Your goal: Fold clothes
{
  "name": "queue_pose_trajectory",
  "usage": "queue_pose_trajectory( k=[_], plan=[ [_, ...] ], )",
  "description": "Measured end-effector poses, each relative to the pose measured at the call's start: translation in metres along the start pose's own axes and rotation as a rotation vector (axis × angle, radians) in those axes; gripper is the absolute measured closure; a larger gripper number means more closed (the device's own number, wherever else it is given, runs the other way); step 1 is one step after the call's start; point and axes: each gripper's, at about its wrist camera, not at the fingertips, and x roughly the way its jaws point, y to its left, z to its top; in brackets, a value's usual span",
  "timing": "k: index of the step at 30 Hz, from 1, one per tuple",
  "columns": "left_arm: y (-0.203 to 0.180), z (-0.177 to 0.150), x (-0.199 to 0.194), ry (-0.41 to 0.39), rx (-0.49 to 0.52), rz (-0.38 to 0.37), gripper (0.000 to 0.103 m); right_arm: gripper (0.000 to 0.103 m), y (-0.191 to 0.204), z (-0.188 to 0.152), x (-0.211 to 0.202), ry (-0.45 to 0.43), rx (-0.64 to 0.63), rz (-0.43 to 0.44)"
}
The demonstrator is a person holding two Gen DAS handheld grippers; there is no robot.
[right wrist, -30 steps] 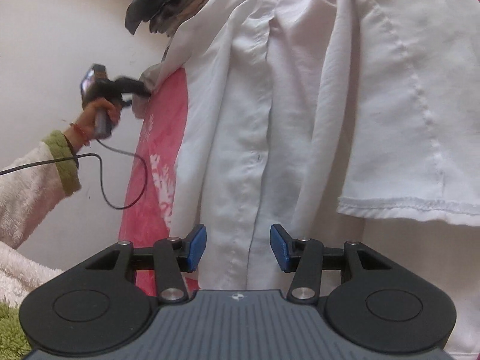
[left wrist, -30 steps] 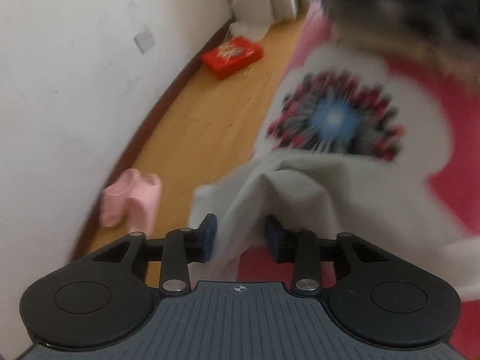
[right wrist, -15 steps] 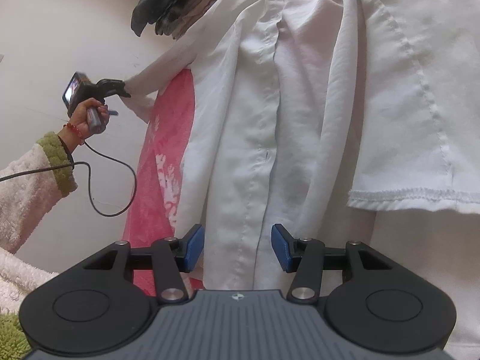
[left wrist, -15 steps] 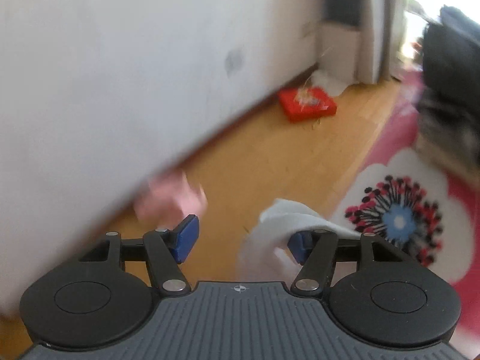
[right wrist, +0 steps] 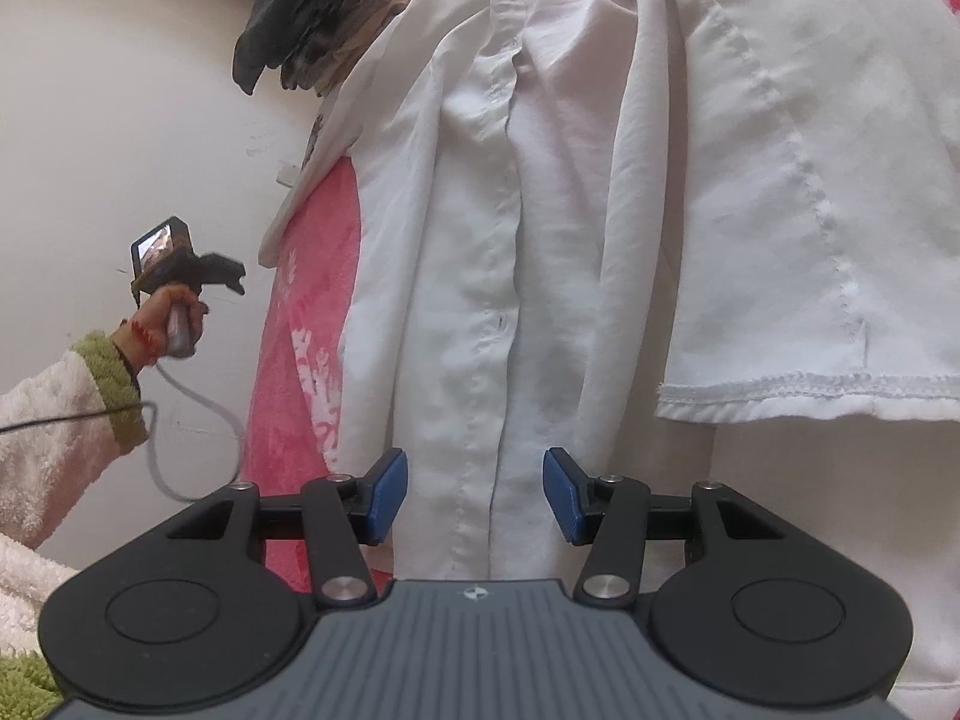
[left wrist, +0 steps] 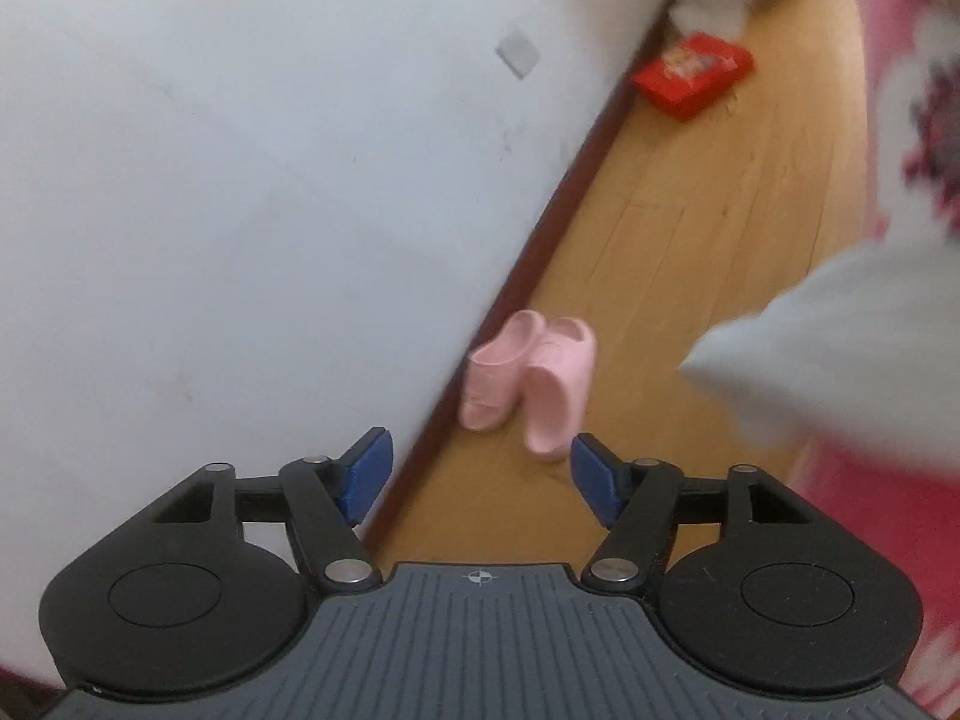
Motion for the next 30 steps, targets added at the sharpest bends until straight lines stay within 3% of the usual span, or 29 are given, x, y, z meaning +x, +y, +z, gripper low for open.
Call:
queue_pose_trajectory(
  k=[5, 8, 11, 12, 14, 17, 19, 23, 26, 27, 30],
  plan=[
    [0.036, -0.026, 0.03, 0.119, -0.11, -0.029, 0.037, 0.05, 0.004, -0.002, 0.001, -0.011, -0.013, -0.005],
    [0.069, -0.053, 0.06, 0.266, -0.242, -0.047, 0.037, 0.05, 0.007, -0.003, 0.005, -0.006, -0.023, -0.007],
    [0.107, -0.08, 0.089, 0.387, -0.384, -0.017, 0.037, 0.05, 0.011, -0.003, 0.01, 0.002, -0.032, -0.009],
    [0.116, -0.09, 0.089, 0.389, -0.409, -0.002, 0.038, 0.05, 0.012, -0.004, 0.012, 0.004, -0.034, -0.012],
    [0.121, -0.102, 0.075, 0.318, -0.399, -0.049, 0.038, 0.052, 0.013, -0.004, 0.016, 0.007, -0.037, -0.019],
    [0.096, -0.114, 0.02, 0.154, -0.25, -0.294, 0.038, 0.055, 0.013, -0.004, 0.024, 0.02, -0.039, -0.033],
    [0.07, -0.126, -0.031, 0.063, -0.127, -0.518, 0.038, 0.062, 0.014, -0.005, 0.027, 0.027, -0.043, -0.04],
    [0.019, -0.165, -0.13, 0.005, 0.145, -1.077, 0.038, 0.065, 0.017, -0.009, 0.028, 0.028, -0.048, -0.041],
    [-0.014, -0.188, -0.153, 0.038, 0.266, -1.196, 0.037, 0.068, 0.018, -0.015, 0.028, 0.023, -0.041, -0.054],
    [-0.025, -0.196, -0.161, 0.049, 0.307, -1.235, 0.037, 0.073, 0.018, -0.017, 0.028, 0.022, -0.04, -0.056],
    [-0.059, -0.22, -0.184, 0.084, 0.431, -1.35, 0.038, 0.101, 0.02, -0.021, 0.025, 0.003, -0.058, -0.068]
  ],
)
